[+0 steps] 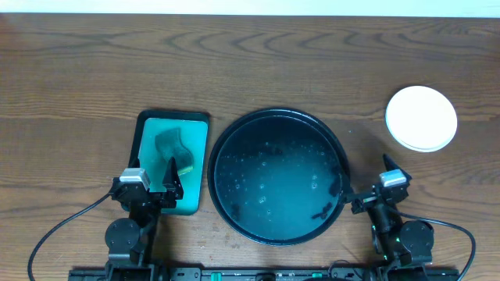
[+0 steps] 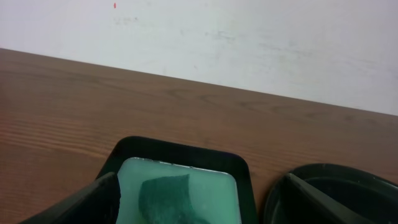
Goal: Clean dirty plates on tray and stack at the side
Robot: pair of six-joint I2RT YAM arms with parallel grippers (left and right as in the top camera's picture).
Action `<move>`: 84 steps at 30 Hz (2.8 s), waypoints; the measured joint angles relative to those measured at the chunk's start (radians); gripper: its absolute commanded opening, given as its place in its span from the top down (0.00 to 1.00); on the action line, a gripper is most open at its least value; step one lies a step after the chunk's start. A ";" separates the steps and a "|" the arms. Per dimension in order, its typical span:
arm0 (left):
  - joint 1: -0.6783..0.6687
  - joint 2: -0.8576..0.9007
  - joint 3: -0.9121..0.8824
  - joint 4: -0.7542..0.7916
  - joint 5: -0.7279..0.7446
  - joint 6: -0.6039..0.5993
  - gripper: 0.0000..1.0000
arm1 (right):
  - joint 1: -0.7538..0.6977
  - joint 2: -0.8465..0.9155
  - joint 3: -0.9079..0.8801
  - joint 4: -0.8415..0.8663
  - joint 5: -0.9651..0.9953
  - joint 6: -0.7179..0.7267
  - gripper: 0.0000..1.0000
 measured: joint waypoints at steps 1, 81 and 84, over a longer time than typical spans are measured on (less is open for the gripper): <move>0.000 0.000 0.000 0.000 0.000 0.000 0.18 | -0.013 0.000 0.000 0.000 0.004 0.000 0.01; 0.000 0.000 0.000 0.000 0.000 0.000 0.18 | -0.058 0.000 0.000 0.000 0.010 0.000 0.01; 0.000 0.000 0.000 0.000 0.000 0.000 0.18 | -0.058 0.000 0.000 0.000 0.010 0.000 0.01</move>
